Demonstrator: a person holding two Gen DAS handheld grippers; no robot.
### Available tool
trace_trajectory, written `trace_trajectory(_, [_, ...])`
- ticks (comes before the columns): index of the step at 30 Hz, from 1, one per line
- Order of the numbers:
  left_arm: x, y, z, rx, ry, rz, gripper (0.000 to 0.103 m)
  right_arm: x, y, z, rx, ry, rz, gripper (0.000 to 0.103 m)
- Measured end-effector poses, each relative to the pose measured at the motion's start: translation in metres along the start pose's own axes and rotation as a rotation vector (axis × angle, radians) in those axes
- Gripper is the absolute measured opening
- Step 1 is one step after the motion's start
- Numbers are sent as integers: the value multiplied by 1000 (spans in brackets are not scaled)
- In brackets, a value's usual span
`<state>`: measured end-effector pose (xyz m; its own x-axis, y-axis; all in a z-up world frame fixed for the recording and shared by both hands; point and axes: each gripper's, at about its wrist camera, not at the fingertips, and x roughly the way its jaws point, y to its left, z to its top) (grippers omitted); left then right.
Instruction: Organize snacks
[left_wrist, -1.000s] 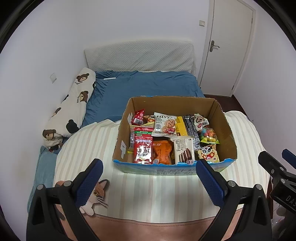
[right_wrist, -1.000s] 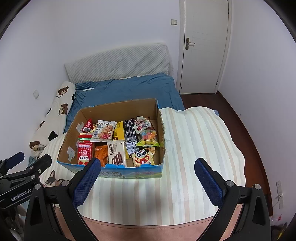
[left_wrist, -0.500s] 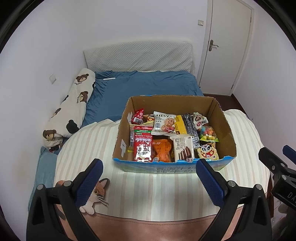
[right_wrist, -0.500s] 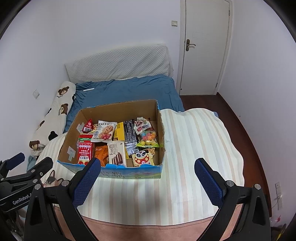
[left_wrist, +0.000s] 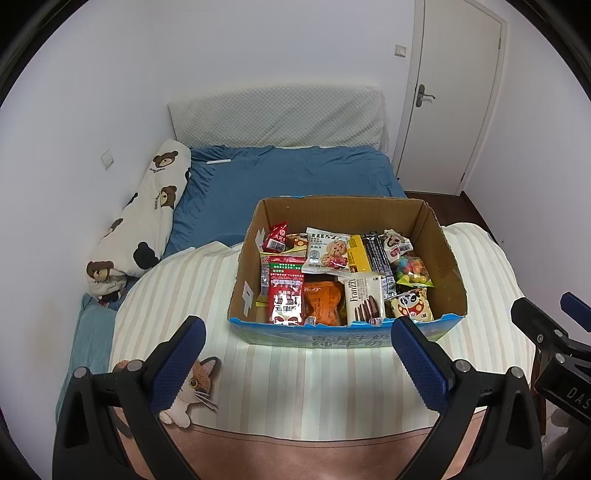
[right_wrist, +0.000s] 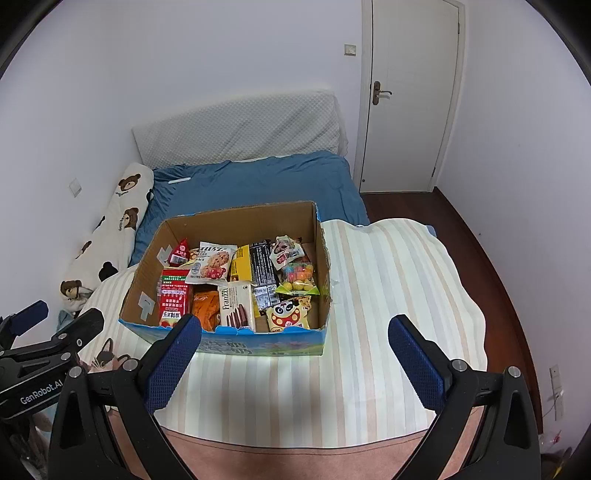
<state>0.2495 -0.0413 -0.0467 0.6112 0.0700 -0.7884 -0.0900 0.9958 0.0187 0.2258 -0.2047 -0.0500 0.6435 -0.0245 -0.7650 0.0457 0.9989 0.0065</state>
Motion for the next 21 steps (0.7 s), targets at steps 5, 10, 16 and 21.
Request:
trace_trajectory(5, [-2, -1, 1, 3, -6, 6, 103, -1, -2, 0, 5, 1, 6, 103])
trace_trajectory(10, [-5, -2, 1, 9, -12, 17, 103, -2, -1, 0, 2, 2, 6, 103])
trace_trajectory(16, [-5, -2, 1, 7, -6, 11, 103, -2, -3, 0, -1, 5, 6, 103])
trace_trajectory(21, [-5, -2, 1, 9, -6, 13, 103, -2, -2, 0, -4, 5, 7, 103])
